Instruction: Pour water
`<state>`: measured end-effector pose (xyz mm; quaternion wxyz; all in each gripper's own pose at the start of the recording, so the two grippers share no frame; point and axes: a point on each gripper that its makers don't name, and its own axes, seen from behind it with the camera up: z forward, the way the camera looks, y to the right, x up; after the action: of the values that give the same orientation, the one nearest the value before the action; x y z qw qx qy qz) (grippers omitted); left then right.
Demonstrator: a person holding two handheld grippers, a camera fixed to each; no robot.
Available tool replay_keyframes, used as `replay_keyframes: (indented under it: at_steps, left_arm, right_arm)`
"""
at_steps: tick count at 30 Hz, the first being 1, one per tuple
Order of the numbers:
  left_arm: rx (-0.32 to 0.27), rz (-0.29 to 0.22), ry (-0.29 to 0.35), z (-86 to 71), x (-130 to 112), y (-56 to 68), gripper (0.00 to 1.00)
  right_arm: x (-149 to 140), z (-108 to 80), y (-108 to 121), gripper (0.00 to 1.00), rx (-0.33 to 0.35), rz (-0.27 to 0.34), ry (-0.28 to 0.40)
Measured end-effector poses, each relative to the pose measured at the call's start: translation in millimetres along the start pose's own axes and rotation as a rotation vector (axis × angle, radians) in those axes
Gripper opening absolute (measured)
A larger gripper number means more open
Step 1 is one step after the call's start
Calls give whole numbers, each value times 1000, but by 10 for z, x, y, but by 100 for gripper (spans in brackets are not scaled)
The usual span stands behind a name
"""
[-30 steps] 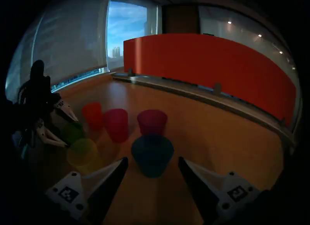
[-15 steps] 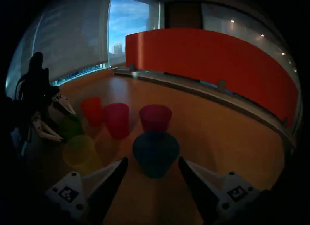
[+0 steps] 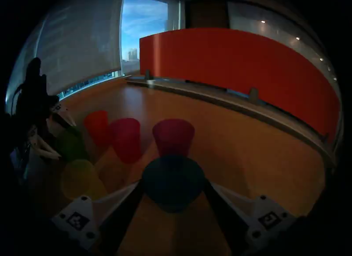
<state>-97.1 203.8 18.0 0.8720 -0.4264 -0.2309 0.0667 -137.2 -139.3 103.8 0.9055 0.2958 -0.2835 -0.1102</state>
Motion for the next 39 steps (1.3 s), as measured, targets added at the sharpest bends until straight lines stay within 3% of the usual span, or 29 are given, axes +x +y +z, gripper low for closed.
replay_keyframes:
  at_steps: [9,12,21,39]
  left_arm:
    - [9,-2,3,-33,0,-38,86]
    - [7,-5,3,-37,-5,-41,86]
    - [16,-14,22,-79,54,-52,86]
    - [47,-17,103,-358,404,30,86]
  right_arm:
    - [-9,107,23,100,-3,-2,-6]
    - [-15,127,14,94,-2,-10,-4]
    - [-20,72,-40,90,1,-50,-3]
    - [449,-524,-158,90,-27,-55,102]
